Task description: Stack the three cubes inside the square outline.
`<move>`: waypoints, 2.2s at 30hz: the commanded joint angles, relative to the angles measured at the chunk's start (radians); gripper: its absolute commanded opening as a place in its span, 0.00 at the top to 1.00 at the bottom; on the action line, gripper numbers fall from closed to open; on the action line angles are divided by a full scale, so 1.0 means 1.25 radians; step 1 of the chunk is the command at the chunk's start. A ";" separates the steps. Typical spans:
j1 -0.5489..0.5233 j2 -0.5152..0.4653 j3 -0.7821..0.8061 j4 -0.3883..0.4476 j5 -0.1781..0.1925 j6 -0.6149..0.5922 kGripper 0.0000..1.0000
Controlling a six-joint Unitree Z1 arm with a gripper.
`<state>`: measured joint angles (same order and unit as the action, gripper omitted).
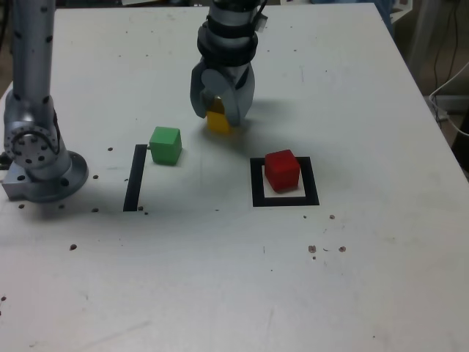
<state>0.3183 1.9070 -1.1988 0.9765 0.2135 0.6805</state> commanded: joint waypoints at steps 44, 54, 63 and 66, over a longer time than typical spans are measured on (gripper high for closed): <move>-0.305 0.036 -0.320 0.258 -0.089 -0.595 1.00; -0.314 0.054 -0.315 0.268 -0.119 -0.629 1.00; -0.314 0.068 -0.329 0.264 -0.131 -0.637 1.00; -0.314 0.078 -0.332 0.254 -0.130 -0.639 0.99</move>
<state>-0.0729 1.9965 -1.6105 1.2987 0.0496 -0.1157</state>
